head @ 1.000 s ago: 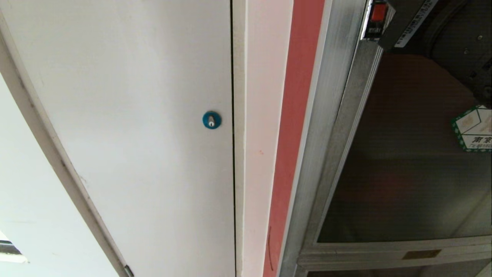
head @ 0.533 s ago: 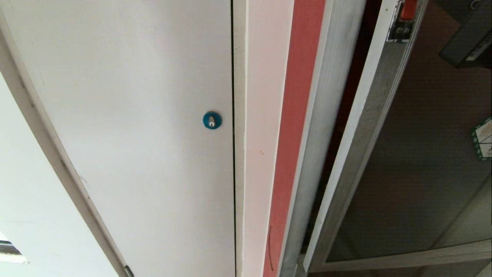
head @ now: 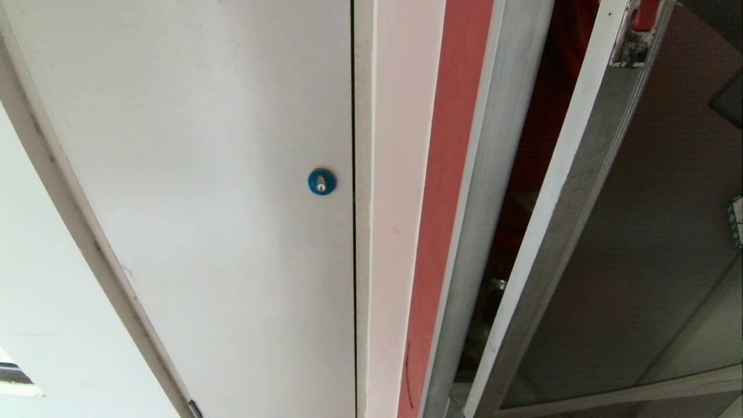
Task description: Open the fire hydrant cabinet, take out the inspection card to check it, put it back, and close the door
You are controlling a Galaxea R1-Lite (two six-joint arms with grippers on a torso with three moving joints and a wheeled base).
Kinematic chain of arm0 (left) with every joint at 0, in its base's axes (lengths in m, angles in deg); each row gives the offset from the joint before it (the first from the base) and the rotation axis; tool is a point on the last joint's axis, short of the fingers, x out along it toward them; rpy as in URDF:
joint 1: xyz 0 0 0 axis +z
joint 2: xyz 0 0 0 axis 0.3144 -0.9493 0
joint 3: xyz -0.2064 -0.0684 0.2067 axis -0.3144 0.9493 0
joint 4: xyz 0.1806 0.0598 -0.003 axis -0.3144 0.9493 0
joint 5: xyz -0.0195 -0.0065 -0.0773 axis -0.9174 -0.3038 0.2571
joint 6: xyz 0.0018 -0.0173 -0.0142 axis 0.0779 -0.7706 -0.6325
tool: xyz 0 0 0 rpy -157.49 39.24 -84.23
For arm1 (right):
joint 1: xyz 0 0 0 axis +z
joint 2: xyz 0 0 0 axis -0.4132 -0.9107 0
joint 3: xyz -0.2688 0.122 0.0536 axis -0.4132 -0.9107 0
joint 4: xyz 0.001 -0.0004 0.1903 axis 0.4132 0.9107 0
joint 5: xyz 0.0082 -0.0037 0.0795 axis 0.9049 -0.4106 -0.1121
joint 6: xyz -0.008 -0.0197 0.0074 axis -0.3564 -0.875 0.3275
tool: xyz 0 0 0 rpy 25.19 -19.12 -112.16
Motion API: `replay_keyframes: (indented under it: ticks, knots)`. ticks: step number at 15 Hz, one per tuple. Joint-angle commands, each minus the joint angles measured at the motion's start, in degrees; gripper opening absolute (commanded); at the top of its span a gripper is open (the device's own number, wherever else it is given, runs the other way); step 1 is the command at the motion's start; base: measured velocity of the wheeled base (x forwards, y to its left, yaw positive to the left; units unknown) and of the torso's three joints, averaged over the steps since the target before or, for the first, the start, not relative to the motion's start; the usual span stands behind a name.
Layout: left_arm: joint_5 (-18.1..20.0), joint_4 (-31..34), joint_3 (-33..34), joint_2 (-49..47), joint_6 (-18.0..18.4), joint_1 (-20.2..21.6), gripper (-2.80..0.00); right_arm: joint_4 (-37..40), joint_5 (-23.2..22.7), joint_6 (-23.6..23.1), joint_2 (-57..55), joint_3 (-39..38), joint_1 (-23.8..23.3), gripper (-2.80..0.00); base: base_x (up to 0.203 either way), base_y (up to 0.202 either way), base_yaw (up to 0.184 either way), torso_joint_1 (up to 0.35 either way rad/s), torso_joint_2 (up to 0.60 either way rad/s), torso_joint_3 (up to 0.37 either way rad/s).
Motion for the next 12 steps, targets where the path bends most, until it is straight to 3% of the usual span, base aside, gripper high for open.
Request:
replay_keyframes:
  ticks: [1, 2, 3, 12]
  knots:
    - [0.01, -0.03, 0.43, -0.07, 0.00, 0.02, -2.80, -0.02, 0.48, -0.18, 0.27, -0.54, 0.06, -2.80, 0.000, 0.000, 0.000, 0.000, 0.00, 0.000]
    - [0.01, -0.03, 0.44, -0.07, 0.00, 0.02, -2.80, -0.02, 0.48, -0.19, 0.27, -0.52, 0.06, -2.80, 0.000, 0.000, 0.000, 0.000, 0.00, 0.000]
    - [0.01, -0.03, 0.44, -0.07, 0.00, 0.02, -2.80, -0.02, 0.48, -0.19, 0.36, -0.47, 0.06, 0.00, 0.000, 0.000, 0.000, 0.000, 0.00, 0.000]
    - [0.01, -0.03, 0.44, -0.07, 0.00, 0.02, -2.80, 1.87, 0.21, -0.72, 3.79, -3.70, 0.15, 0.00, 0.000, 0.000, 0.000, 0.000, 0.00, 0.000]
